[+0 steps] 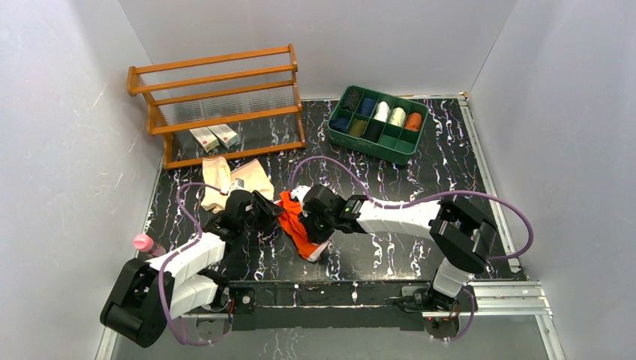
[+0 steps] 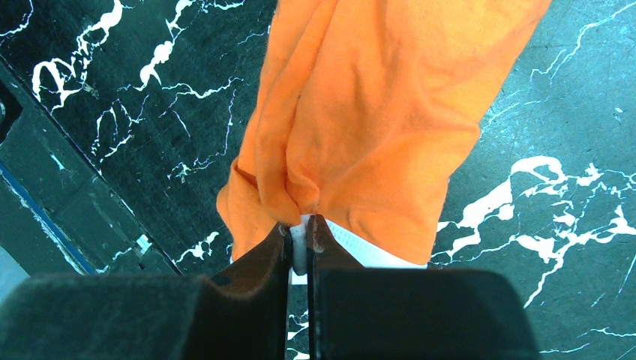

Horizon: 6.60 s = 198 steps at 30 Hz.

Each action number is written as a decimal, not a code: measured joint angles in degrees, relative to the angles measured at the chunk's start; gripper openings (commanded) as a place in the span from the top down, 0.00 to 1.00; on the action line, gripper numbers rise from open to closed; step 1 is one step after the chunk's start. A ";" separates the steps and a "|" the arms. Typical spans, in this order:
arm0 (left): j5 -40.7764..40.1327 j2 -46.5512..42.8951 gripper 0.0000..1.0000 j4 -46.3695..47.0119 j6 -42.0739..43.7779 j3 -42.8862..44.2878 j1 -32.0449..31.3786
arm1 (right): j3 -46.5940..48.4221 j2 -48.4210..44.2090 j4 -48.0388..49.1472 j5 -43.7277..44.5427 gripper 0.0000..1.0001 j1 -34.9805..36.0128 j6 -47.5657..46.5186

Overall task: Roll the underwear
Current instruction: Fold the underwear at the corner of the board.

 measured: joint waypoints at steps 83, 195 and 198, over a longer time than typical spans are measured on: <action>13.90 21.80 1.00 0.38 19.01 14.53 10.56 | -0.88 1.51 1.39 -9.49 0.85 1.86 -3.69; 25.12 13.83 1.00 -1.81 9.47 10.22 10.14 | -4.82 -2.27 4.47 -2.23 0.50 2.96 7.35; 25.15 13.94 1.00 -1.75 9.50 10.22 10.14 | -4.76 -2.25 3.69 -2.08 0.53 3.84 7.03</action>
